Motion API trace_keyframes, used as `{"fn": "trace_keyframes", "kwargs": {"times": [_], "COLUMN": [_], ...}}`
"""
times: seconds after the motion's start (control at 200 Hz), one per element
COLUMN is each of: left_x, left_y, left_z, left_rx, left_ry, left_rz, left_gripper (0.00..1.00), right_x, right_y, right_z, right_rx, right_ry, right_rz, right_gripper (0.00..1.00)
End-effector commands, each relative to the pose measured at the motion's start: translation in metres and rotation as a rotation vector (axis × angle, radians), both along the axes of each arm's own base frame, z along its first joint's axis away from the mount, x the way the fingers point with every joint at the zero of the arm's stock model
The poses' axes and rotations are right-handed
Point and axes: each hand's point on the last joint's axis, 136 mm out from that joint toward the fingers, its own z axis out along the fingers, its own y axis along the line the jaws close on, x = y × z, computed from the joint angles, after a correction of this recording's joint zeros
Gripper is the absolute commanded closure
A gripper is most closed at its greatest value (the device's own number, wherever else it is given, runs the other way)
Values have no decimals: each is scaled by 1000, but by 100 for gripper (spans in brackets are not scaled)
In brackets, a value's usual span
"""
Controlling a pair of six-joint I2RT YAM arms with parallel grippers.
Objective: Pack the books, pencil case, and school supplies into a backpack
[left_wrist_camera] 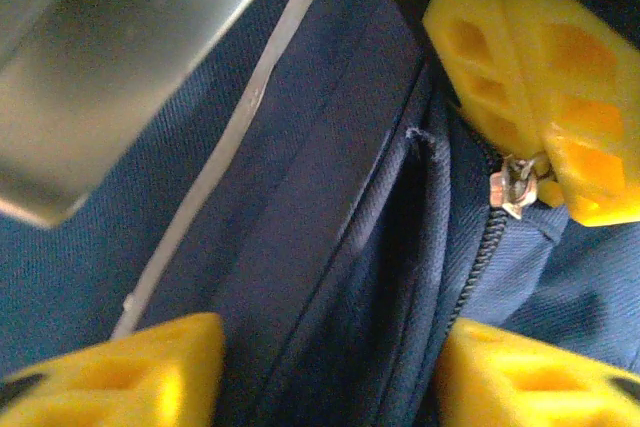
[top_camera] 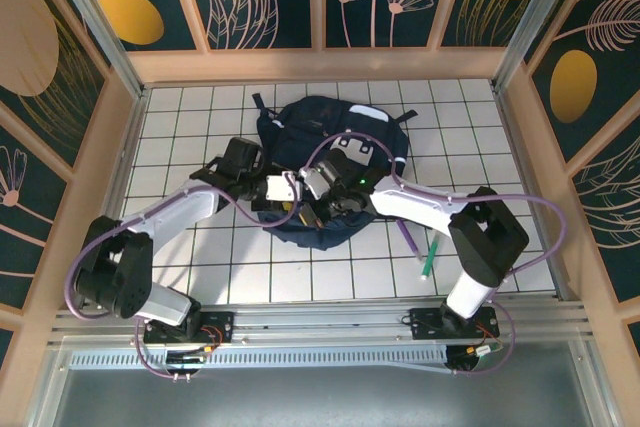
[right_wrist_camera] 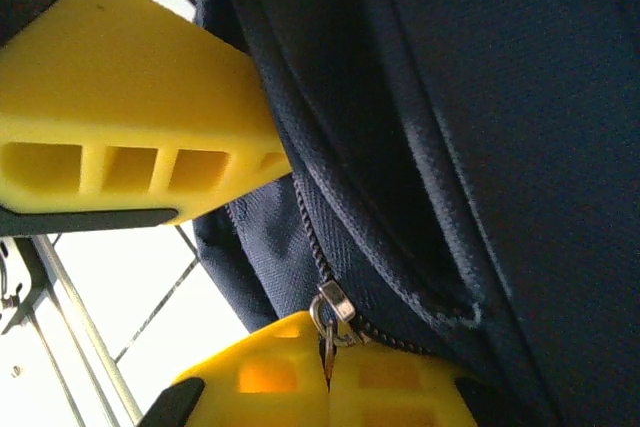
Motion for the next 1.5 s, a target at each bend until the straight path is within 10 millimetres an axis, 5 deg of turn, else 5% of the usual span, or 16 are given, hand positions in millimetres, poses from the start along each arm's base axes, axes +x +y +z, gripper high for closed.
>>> {"fn": "trace_keyframes", "kwargs": {"times": [0.0, 0.07, 0.295, 0.465, 0.726, 0.816, 0.931, 1.036, 1.156, 1.271, 1.391, 1.496], "left_x": [16, 14, 11, 12, 14, 14, 4, -13, -31, -37, -24, -9], "left_y": [10, 10, 30, 47, 71, 72, 53, 28, 1, -13, -7, 3], "left_z": [-13, -14, -2, 14, 10, 6, 23, 32, 24, 25, 13, -2], "left_rx": [97, 101, 89, 2, 34, 33, -78, -118, -91, -152, -84, 14], "left_ry": [-29, -34, -113, -161, -205, -224, -192, -174, -123, -68, -65, -48], "left_rz": [23, 11, 43, 83, 131, 128, 67, -8, -68, -86, -26, 45], "left_gripper": [64, 100, 100, 100, 100, 100, 60, 54, 37, 36, 39, 43], "right_x": [-6, 0, 23, 36, 71, 71, 64, 59, 59, 50, 48, 48], "right_y": [9, 1, -70, -124, -184, -174, -132, -105, -99, -91, -87, -84], "right_z": [29, 25, -8, -16, -25, -22, -5, 5, 2, 8, 13, 8], "right_rx": [99, 80, -102, -166, -267, -241, -124, -64, -74, -49, -47, -44], "right_ry": [-31, -26, 38, 36, 48, 63, 30, 8, -4, -29, -41, -12], "right_rz": [35, -10, -222, -347, -551, -521, -381, -307, -295, -233, -233, -282], "right_gripper": [100, 100, 100, 100, 100, 100, 100, 100, 100, 100, 72, 67]}}
